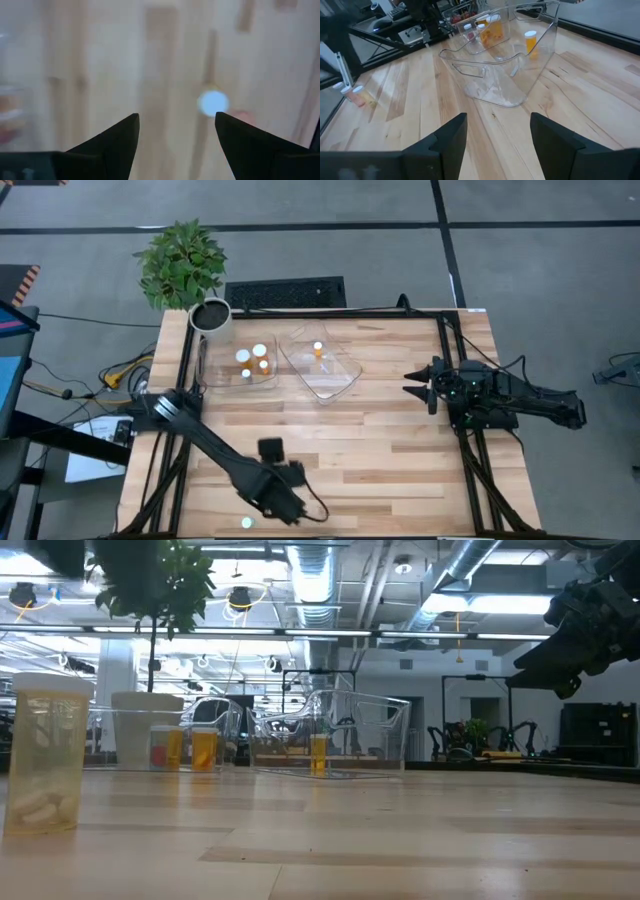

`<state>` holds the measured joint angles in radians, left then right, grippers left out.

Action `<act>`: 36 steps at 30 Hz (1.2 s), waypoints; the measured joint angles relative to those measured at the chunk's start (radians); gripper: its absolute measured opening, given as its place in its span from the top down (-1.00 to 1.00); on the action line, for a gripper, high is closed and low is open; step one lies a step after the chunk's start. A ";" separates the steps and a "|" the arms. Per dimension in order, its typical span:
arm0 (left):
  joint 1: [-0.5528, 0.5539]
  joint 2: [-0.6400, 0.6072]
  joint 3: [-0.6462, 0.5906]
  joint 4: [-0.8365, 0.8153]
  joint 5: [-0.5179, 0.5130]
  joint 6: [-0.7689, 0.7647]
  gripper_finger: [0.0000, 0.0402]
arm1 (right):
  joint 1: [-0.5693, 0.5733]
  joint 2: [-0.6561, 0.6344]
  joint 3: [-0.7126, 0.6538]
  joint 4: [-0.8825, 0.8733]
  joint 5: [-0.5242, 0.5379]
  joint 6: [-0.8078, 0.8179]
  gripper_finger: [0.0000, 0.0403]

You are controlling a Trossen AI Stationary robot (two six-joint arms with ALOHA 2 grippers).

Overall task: Pick and place medicine bottles into bin by pill shape (circle, oval)
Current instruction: Put the small yellow tablet bottle into the right transparent bin

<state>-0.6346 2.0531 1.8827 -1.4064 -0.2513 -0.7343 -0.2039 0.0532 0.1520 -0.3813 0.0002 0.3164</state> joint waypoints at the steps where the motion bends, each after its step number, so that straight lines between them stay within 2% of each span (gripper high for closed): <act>1: 0.003 -0.040 -0.008 -0.009 -0.032 -0.020 -0.28 | 0.000 0.000 0.000 0.000 0.000 0.000 -0.12; 3: 0.007 -0.133 -0.048 0.034 -0.114 -0.052 -0.28 | 0.000 0.000 0.000 0.000 0.000 0.000 -0.12; 6: 0.009 -0.277 -0.197 0.288 -0.165 -0.051 -0.28 | 0.000 0.000 0.000 -0.001 0.000 0.000 -0.12; 9: 0.006 -0.404 -0.406 0.545 -0.155 -0.046 -0.28 | 0.000 0.000 0.000 0.000 0.000 0.000 -0.12; 11: 0.014 -0.446 -0.510 0.608 -0.122 -0.077 -0.28 | 0.000 0.000 0.000 0.000 0.000 0.000 -0.12; 13: 0.029 -0.463 -0.563 0.629 -0.098 -0.114 -0.28 | 0.000 0.000 0.000 0.000 0.000 0.000 -0.12; 17: 0.037 -0.455 -0.568 0.678 -0.094 -0.074 -0.28 | 0.000 0.000 0.000 0.000 0.000 -0.001 -0.12; 21: 0.046 -0.409 -0.568 0.720 -0.034 -0.025 -0.28 | 0.000 0.000 0.000 0.000 0.000 -0.002 -0.12; 30: 0.046 -0.288 -0.568 0.716 0.125 -0.018 -0.28 | 0.000 0.000 0.000 0.000 0.000 -0.002 -0.12; 36: 0.044 -0.283 -0.568 0.705 0.109 -0.018 -0.28 | 0.000 0.000 0.000 0.000 0.000 -0.002 -0.12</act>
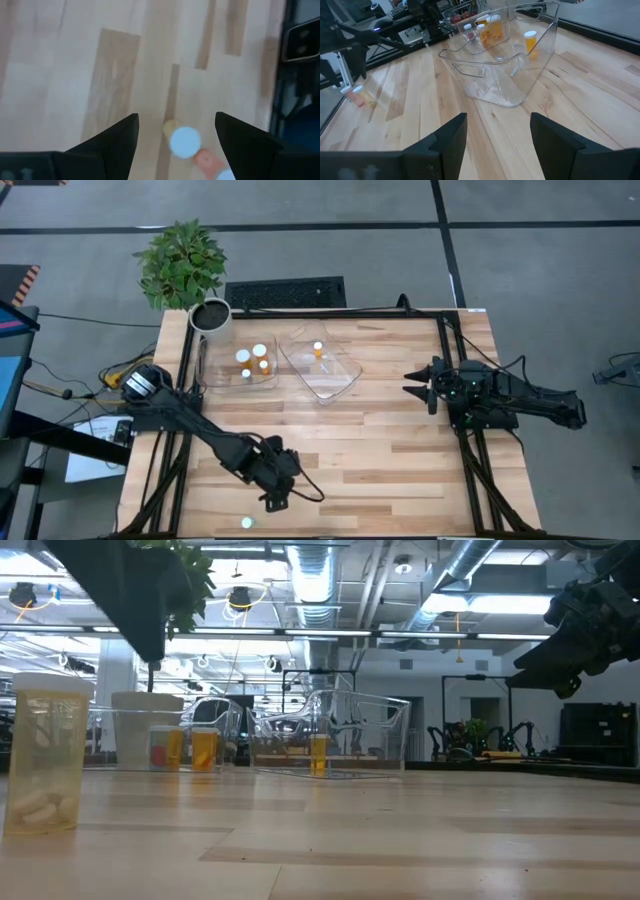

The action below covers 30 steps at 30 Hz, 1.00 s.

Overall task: Pick and place medicine bottles into bin by pill shape (circle, oval)
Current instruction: Put the small yellow tablet bottle into the right transparent bin

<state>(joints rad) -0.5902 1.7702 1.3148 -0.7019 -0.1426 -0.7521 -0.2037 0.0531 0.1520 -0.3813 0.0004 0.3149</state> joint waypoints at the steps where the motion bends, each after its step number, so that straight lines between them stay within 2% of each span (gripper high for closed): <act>1: -0.003 0.000 0.000 -0.012 -0.003 0.003 -0.28 | 0.000 0.000 0.000 0.000 0.000 0.000 -0.12; 10: -0.011 0.092 0.019 0.003 0.070 0.039 -0.28 | 0.000 0.000 0.000 0.002 0.000 0.000 -0.12; 19: -0.016 0.117 0.071 -0.106 0.068 0.063 -0.28 | 0.000 0.000 0.000 -0.001 0.000 0.000 -0.12; 30: -0.016 0.116 0.072 -0.100 0.060 0.070 -0.28 | 0.000 0.000 0.000 0.000 0.000 0.000 -0.12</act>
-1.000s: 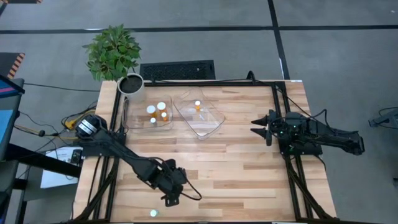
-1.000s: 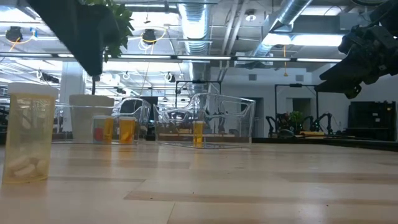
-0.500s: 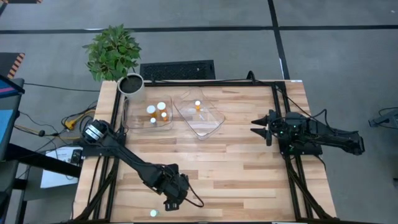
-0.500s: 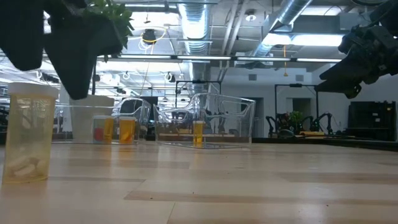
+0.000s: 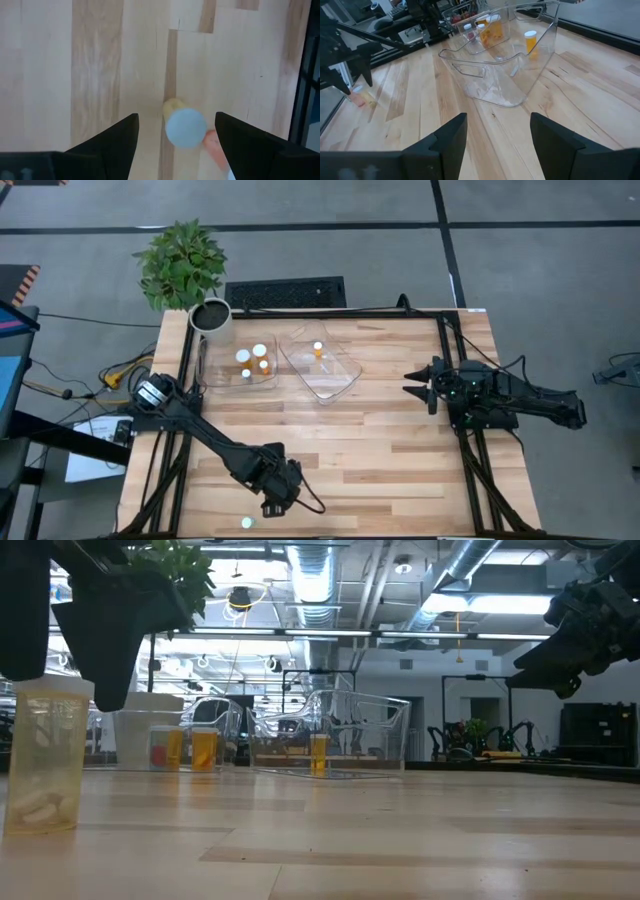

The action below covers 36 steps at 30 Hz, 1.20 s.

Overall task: Pick and place medicine bottles into bin by pill shape (circle, oval)
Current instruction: Put the small yellow tablet bottle into the right transparent bin

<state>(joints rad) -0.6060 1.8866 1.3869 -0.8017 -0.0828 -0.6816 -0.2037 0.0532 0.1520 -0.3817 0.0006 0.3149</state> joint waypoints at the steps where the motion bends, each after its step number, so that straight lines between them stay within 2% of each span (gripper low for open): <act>1: 0.000 0.000 0.000 0.001 0.001 0.000 -0.28 | 0.000 0.000 0.000 0.000 0.000 0.000 -0.12; 11: 0.000 0.032 -0.001 0.025 0.058 0.001 -0.28 | 0.000 0.000 0.000 -0.001 0.000 0.000 -0.12; 21: 0.002 0.021 0.000 0.007 0.021 -0.002 -0.26 | 0.000 0.000 0.000 0.000 0.000 0.000 -0.12; 31: 0.004 0.024 0.000 0.007 0.019 0.019 0.12 | 0.000 0.000 0.000 0.000 0.000 0.000 -0.12; 36: 0.004 0.024 0.000 0.006 0.025 0.018 0.24 | 0.000 0.000 0.000 0.000 0.000 0.000 -0.12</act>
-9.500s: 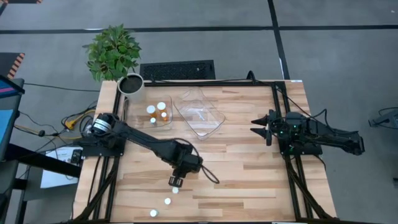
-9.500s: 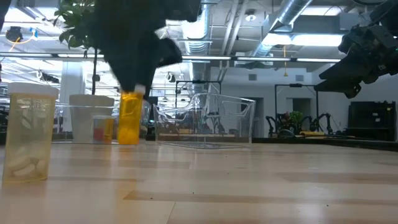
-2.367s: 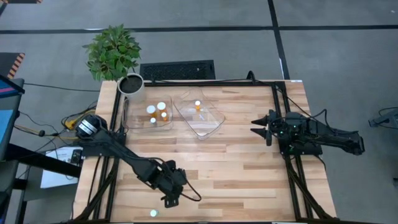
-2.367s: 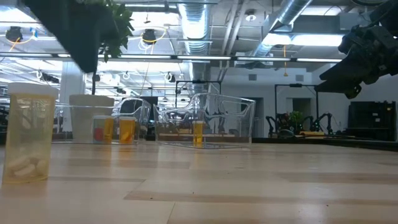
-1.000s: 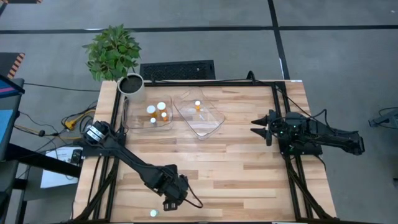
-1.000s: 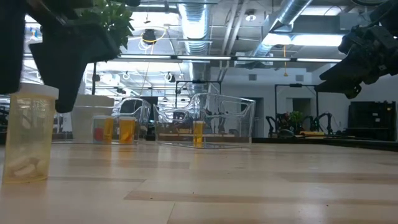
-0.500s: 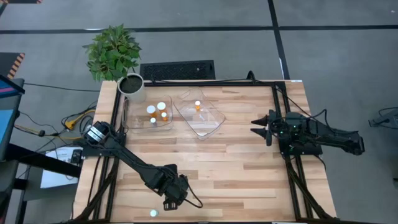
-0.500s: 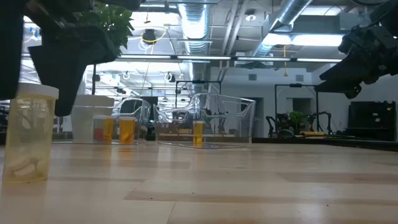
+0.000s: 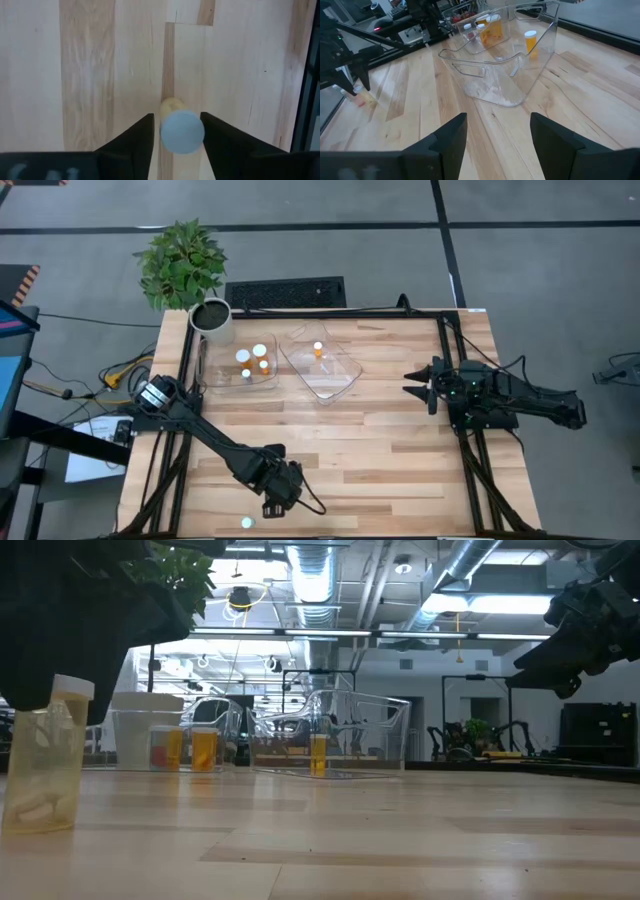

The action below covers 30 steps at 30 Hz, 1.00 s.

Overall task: Pick and place medicine bottles into bin by pill shape (circle, oval)
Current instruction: Put the small yellow tablet bottle into the right transparent bin

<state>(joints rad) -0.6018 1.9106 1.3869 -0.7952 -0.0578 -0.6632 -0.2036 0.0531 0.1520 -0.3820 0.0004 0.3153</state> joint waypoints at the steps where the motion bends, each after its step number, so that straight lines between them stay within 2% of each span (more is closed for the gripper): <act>1: 0.000 0.000 0.000 0.000 0.000 0.000 0.26 | 0.000 0.000 0.000 0.000 0.000 0.000 -0.12; 10: 0.029 0.000 0.000 0.000 0.000 0.002 0.41 | 0.000 0.000 0.000 0.000 0.000 0.000 -0.12; 18: 0.075 0.001 0.008 -0.026 0.019 0.032 0.40 | 0.000 0.000 0.000 0.000 0.000 0.000 -0.12; 23: 0.144 0.001 0.107 -0.197 0.015 0.101 0.40 | 0.000 0.000 0.000 0.000 0.000 0.000 -0.12; 30: 0.284 0.001 0.329 -0.398 -0.158 0.280 0.40 | 0.000 0.000 0.000 0.000 0.000 0.000 -0.12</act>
<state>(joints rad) -0.3175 1.9118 1.7163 -1.1929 -0.2162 -0.3832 -0.2036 0.0532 0.1520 -0.3820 0.0006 0.3149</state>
